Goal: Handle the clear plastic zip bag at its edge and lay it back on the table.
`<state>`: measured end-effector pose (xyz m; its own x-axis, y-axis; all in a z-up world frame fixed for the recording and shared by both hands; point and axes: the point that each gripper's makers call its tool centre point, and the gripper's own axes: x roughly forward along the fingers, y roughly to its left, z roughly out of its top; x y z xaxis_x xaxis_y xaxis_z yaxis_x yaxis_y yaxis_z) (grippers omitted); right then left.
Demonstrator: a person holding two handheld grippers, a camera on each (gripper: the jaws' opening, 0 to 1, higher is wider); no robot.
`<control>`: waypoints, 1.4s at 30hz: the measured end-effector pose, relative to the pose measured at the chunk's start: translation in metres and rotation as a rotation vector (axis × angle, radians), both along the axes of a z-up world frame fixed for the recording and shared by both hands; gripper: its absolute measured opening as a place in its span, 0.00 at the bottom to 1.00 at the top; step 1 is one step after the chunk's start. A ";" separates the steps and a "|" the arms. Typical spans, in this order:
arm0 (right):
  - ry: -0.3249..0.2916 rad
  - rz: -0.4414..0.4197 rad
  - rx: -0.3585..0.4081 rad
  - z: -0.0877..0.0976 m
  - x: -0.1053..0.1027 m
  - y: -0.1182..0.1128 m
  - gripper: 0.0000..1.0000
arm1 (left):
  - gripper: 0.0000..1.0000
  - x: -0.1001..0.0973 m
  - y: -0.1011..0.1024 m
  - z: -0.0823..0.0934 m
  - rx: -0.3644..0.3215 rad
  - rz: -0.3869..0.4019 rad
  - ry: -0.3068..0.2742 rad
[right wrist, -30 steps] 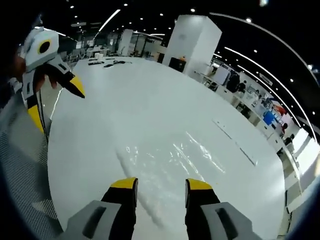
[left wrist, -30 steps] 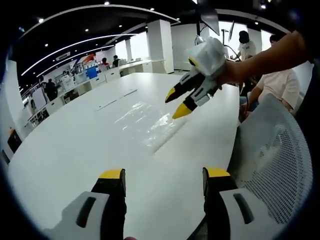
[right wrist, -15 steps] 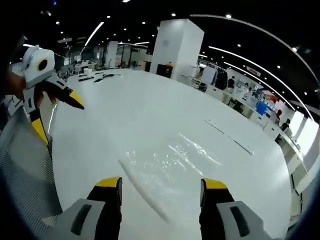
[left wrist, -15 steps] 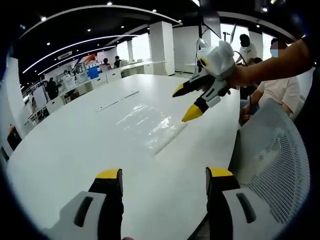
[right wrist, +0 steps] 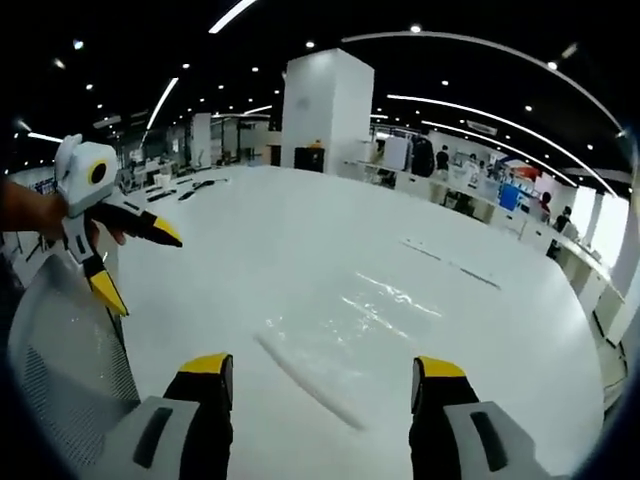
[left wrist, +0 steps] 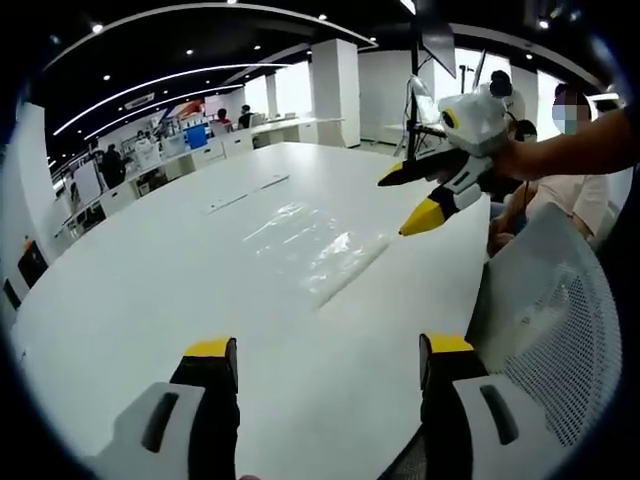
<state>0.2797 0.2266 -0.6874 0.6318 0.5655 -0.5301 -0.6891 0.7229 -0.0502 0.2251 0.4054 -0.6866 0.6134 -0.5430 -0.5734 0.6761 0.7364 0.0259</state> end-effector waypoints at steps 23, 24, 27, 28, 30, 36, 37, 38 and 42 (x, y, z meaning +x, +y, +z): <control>0.005 -0.161 0.126 0.011 -0.050 -0.027 0.99 | 0.99 -0.019 0.010 0.017 -0.154 0.121 -0.069; -0.002 -0.175 0.140 0.012 -0.051 -0.029 0.99 | 0.99 -0.021 0.013 0.018 -0.154 0.123 -0.081; -0.024 -0.197 0.159 0.015 -0.055 -0.030 1.00 | 0.99 -0.023 0.014 0.020 -0.182 0.146 -0.096; -0.027 -0.210 0.161 0.015 -0.056 -0.031 1.00 | 0.99 -0.024 0.016 0.016 -0.169 0.161 -0.081; -0.024 -0.216 0.153 0.012 -0.059 -0.031 1.00 | 0.99 -0.027 0.018 0.008 -0.147 0.173 -0.071; -0.040 -0.221 0.128 0.008 -0.060 -0.033 0.99 | 0.99 -0.035 0.022 -0.004 -0.133 0.207 -0.061; -0.044 -0.223 0.122 0.008 -0.061 -0.033 0.99 | 0.99 -0.036 0.021 -0.004 -0.132 0.211 -0.060; -0.045 -0.223 0.118 0.009 -0.062 -0.033 0.99 | 0.99 -0.035 0.022 -0.004 -0.120 0.207 -0.063; -0.046 -0.229 0.124 0.010 -0.064 -0.033 0.99 | 0.98 -0.029 0.024 -0.002 -0.118 0.207 -0.082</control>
<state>0.2161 0.1937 -0.6778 0.7728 0.4635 -0.4336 -0.5057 0.8625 0.0207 0.1961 0.4298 -0.6887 0.7603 -0.4616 -0.4569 0.5101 0.8599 -0.0198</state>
